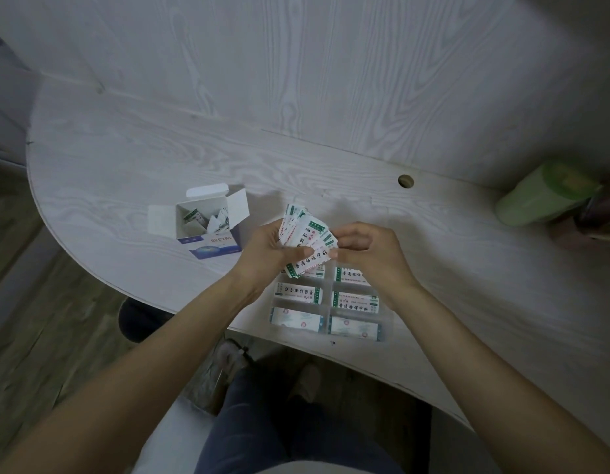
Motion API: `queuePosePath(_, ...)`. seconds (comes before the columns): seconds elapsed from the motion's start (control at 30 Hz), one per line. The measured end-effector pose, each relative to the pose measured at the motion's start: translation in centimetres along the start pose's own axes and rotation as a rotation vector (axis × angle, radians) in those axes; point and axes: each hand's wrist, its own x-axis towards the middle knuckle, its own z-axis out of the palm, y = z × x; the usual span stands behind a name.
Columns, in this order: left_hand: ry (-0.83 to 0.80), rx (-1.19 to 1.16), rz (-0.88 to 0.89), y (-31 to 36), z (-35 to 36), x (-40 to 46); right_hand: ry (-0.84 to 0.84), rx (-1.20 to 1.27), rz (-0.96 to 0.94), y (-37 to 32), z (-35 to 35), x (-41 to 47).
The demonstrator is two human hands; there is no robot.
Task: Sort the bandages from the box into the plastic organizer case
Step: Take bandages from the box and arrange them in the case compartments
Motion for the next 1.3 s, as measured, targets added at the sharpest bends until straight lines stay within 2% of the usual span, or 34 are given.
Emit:
queuePosePath(0.23, -0.056, 0.040, -0.020, 0.3, 0.7, -0.1, 0.003, -0.010, 0.021, 0.0, 0.2, -0.1)
queuePosePath(0.43, 0.024, 0.133, 0.013, 0.5, 0.8, 0.1, -0.006, -0.037, -0.004, 0.0, 0.0, -0.2)
queuePosePath(0.6, 0.008, 0.135, 0.016, 0.9, 1.0, 0.2, -0.007, -0.044, -0.010, 0.3, -0.1, -0.2)
queuePosePath(0.87, -0.062, 0.274, 0.031, 1.0, 1.0, 0.4, 0.123, 0.034, 0.009, 1.1, -0.8, -0.1)
queuePosePath(0.97, -0.029, 0.369, 0.023, 0.9, 0.8, 0.8, 0.106, -0.012, -0.010, 1.2, -0.9, -0.2)
queuePosePath(1.13, 0.074, 0.389, 0.005, 0.9, 0.7, 1.1, 0.031, -0.225, -0.073, 1.4, -0.6, 0.0)
queuePosePath(1.3, 0.163, 0.409, 0.031, 0.7, -0.1, 1.1, 0.053, -0.250, -0.027, 2.1, -0.1, 0.5)
